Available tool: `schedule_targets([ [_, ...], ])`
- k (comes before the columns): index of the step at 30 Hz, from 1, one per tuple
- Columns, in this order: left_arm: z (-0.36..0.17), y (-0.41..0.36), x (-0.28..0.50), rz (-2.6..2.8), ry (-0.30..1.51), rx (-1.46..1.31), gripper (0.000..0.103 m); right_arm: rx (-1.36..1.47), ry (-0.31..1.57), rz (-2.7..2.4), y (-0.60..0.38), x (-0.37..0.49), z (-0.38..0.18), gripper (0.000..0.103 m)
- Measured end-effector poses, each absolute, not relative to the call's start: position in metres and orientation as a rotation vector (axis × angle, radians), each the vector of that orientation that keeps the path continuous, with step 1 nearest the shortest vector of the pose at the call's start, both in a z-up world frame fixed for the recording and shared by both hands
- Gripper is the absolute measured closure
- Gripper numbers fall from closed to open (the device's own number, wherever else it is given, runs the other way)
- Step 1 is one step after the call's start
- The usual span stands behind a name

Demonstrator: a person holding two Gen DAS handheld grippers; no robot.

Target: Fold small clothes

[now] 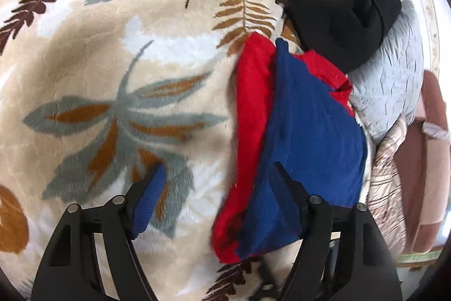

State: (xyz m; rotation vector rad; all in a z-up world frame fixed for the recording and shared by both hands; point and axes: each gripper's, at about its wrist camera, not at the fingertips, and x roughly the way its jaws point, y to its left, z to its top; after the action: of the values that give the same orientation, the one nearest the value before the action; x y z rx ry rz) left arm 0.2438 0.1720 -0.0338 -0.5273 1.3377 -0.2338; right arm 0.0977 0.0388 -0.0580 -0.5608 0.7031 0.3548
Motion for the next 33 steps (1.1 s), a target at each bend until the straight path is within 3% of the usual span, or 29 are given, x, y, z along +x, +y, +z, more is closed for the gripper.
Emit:
schedule_targets([
  [6, -0.037, 0.17, 0.265, -0.274, 1.36, -0.605, 0.028, -0.747, 0.593, 0.268, 0.064, 0.099, -0.074, 0.044],
  [7, -0.037, 0.168, 0.269, -0.282, 1.364, -0.61, 0.028, -0.75, 0.583, 0.267, 0.064, 0.1, -0.075, 0.058],
  [8, -0.038, 0.164, 0.273, -0.292, 1.371, -0.615, 0.028, -0.752, 0.585, 0.279, 0.065, 0.103, -0.076, 0.08],
  [9, -0.04, 0.159, 0.278, -0.301, 1.376, -0.616, 0.028, -0.753, 0.577, 0.276, 0.064, 0.103, -0.076, 0.086],
  [14, -0.046, 0.139, 0.293, -0.32, 1.397, -0.578, 0.027, -0.725, 0.461, 0.253, 0.054, 0.09, -0.061, 0.092],
  [16, -0.045, 0.131, 0.298, -0.331, 1.389, -0.551, 0.022, -0.711, 0.446, 0.254, 0.051, 0.089, -0.056, 0.092],
  [23, -0.044, 0.111, 0.308, -0.348, 1.391, -0.497, 0.023, -0.636, 0.441, 0.271, 0.04, 0.092, -0.047, 0.092],
  [24, -0.043, 0.109, 0.308, -0.359, 1.384, -0.503, 0.031, -0.63, 0.441, 0.272, 0.037, 0.093, -0.047, 0.092],
  [25, -0.041, 0.105, 0.307, -0.374, 1.373, -0.51, 0.058, -0.626, 0.44, 0.273, 0.037, 0.092, -0.047, 0.092],
  [26, -0.04, 0.103, 0.307, -0.377, 1.37, -0.508, 0.074, -0.622, 0.44, 0.273, 0.036, 0.092, -0.047, 0.092],
  [27, -0.038, 0.101, 0.307, -0.378, 1.367, -0.503, 0.083, -0.616, 0.442, 0.271, 0.034, 0.092, -0.047, 0.092],
  [33, -0.01, 0.089, 0.299, -0.365, 1.297, -0.467, 0.086, -0.529, 0.439, 0.262, 0.02, 0.087, -0.038, 0.092],
])
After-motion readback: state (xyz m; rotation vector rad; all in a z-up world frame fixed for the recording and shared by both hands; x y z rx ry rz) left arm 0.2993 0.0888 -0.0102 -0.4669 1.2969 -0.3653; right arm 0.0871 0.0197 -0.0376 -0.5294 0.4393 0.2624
